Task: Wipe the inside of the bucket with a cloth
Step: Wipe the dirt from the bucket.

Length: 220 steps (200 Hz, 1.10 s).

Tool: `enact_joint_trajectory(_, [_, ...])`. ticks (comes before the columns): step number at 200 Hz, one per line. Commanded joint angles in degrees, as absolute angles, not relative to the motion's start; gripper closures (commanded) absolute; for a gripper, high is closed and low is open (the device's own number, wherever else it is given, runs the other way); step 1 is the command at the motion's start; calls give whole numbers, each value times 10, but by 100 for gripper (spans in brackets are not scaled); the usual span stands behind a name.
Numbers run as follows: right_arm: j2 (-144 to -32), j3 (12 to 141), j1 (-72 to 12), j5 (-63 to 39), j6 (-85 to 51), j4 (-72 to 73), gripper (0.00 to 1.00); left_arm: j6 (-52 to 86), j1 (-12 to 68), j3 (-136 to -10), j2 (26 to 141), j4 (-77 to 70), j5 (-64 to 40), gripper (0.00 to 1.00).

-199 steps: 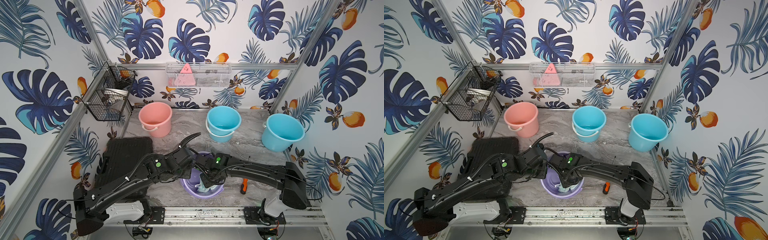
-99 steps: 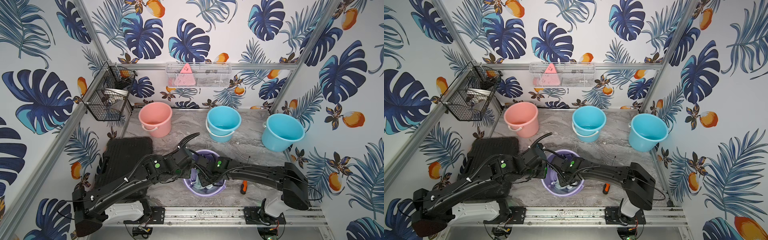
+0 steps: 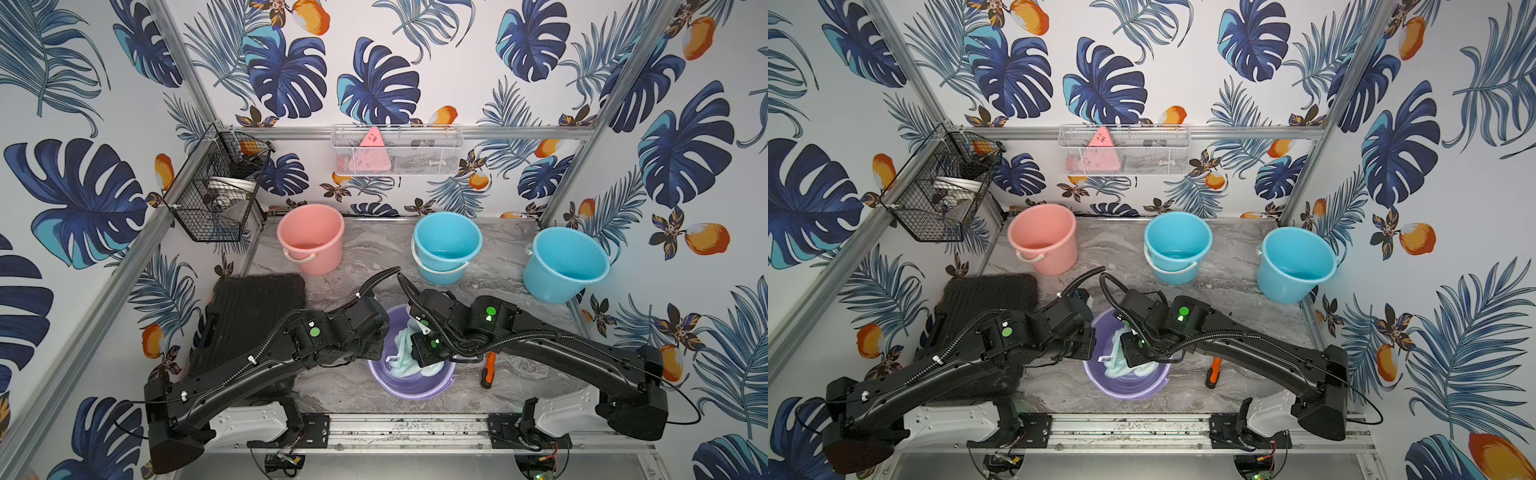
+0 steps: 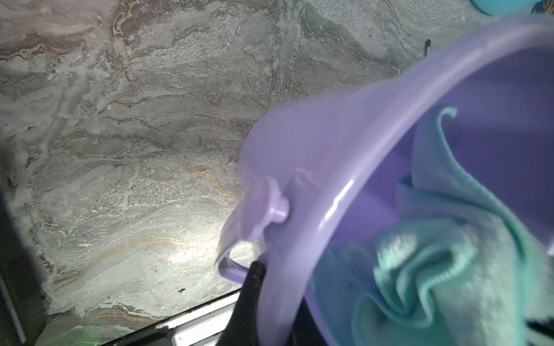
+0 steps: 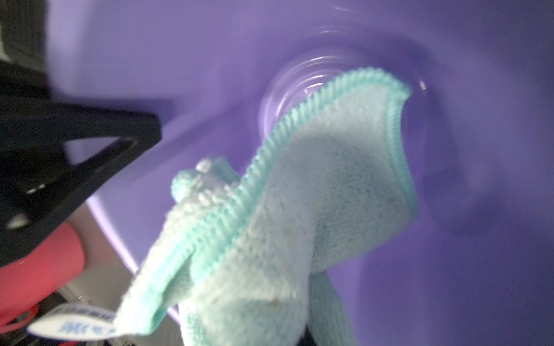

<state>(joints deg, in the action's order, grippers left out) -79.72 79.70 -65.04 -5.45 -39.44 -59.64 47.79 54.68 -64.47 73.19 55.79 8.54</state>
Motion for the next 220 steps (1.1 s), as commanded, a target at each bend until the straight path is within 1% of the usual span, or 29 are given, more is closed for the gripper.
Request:
enact_joint_trajectory(1, [-791,807,-650,-136,-411,-607,100,471,546,-645,736,542,82,100])
enact_joint_trajectory(32, [-783,774,-650,-184,-442,-542,100,470,546,-648,735,544,82,100])
enact_joint_trajectory(64, [-791,731,-636,-178,-458,-501,100,470,546,-649,733,546,82,100])
enact_joint_trajectory(105, [-803,655,-611,-195,-489,-403,100,469,546,-651,732,547,80,100])
enact_joint_trajectory(129, [-823,624,-604,-163,-499,-381,100,469,546,-650,733,545,78,100])
enact_joint_trajectory(220, [-902,572,-605,32,-531,-320,100,470,546,-645,734,535,73,100])
